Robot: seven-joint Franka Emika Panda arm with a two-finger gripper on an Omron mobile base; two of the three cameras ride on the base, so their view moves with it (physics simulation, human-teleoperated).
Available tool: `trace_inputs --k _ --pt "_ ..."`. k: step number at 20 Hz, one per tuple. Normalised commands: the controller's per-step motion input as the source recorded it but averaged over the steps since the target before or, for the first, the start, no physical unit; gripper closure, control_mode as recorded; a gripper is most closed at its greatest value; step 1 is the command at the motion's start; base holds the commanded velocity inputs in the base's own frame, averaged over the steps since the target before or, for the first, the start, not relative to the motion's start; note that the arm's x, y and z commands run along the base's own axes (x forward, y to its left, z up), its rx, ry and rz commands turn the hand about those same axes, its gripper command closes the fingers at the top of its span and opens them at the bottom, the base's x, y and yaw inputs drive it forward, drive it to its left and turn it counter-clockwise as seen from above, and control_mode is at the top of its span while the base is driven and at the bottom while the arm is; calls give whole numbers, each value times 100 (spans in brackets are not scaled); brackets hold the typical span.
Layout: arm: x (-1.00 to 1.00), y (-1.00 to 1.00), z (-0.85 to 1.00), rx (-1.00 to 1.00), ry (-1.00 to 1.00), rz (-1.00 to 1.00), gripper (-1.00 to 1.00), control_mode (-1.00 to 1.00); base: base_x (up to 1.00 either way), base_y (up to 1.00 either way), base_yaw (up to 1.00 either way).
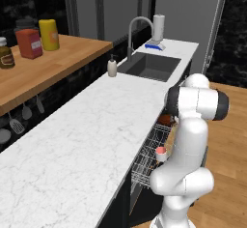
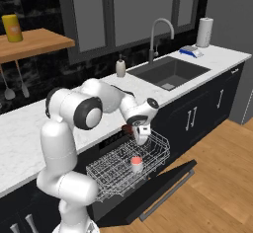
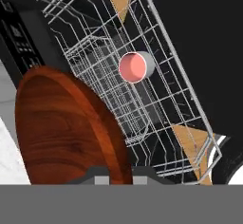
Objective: Pick up the cup and bowl from the counter, place them in the dishwasher, and close the dishwasher door.
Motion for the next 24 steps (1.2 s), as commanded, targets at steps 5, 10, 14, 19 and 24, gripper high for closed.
trace_inputs --k 5,10,14,19,24 --pt "-100 -51 -62 6 1 0 100 -100 0 0 0" --pt "-53 -5 -97 8 7 0 100 -100 0 0 0" --pt "-6 29 -82 13 1 0 100 -100 0 0 0" --pt "0 59 -51 11 0 1 100 -100 0 0 0" --pt "4 68 -48 5 1 0 100 -100 0 0 0"
